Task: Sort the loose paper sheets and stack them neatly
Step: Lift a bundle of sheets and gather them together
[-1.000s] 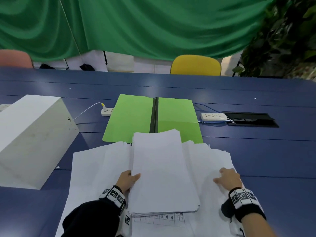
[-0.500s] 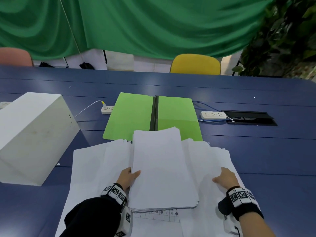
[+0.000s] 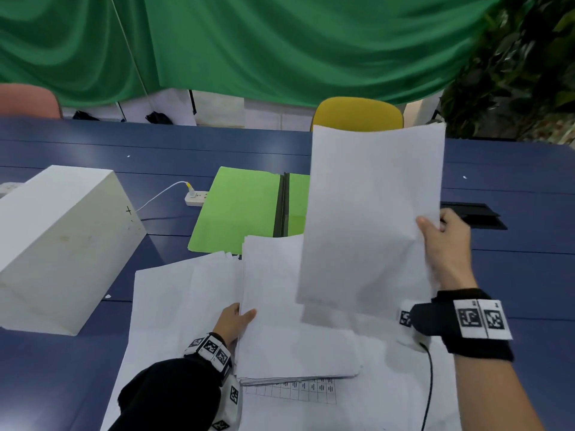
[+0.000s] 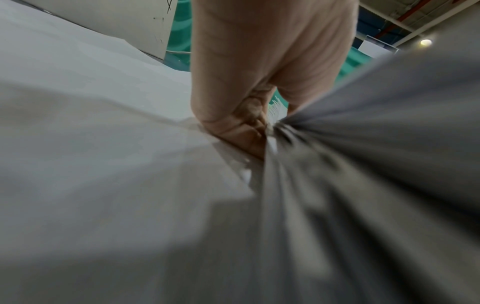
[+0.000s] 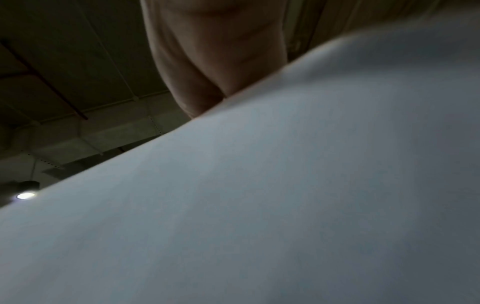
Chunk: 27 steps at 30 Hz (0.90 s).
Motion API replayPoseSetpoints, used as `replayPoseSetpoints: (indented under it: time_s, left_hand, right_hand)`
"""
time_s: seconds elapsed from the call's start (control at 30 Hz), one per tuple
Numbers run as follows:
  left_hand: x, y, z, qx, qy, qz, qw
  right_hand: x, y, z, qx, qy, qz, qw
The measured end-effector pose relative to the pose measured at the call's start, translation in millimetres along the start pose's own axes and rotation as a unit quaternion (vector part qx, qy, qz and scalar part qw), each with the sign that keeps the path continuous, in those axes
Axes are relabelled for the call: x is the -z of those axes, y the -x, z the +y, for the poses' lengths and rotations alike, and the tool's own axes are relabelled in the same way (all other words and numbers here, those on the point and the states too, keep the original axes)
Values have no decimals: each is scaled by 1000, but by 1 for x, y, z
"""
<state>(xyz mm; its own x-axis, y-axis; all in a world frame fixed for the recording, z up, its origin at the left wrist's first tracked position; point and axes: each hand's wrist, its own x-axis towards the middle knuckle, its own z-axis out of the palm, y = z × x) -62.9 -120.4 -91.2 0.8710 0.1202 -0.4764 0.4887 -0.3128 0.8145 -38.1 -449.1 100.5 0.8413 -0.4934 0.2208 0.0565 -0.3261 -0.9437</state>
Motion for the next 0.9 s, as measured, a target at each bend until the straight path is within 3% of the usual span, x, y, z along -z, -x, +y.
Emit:
replayPoseSetpoints:
  time_s: [0.1,0.3,0.4,0.5,0.57,0.67,0.73,0.83,0.9]
  left_hand:
    - [0,0,-1,-3,2,4,1000]
    - [-1,4,2,4,2,1,1000]
    - [1,3,5,41,6,20,999]
    - [1,1,11,67,8,19,998]
    - [-4,-1,10,47,-2,27,999]
    - [-12,-9,5,-23,53,20,998]
    - [-18,-8,6,-62,45,35,996]
    - [-20,4,25,-157,44,66,984]
    - [-15,17,43,-220,84,55,970]
  right_hand:
    - [-40,8,29,-37,-11,-43,998]
    - [-103,38,106,-86,148,-153,973]
    - [-116,53,128,-118,219,-296,922]
    - [-121,70,144,-107,327,-342,874]
    - [-122,80,148,-92,352,-357,860]
    - [-123,87,153,-82,332,-358,869]
    - [-121,85,158,-102,276,-322,900]
    - [-116,76,161,-201,97,-240,945]
    - [-111,68,159,-265,-2,-201,943]
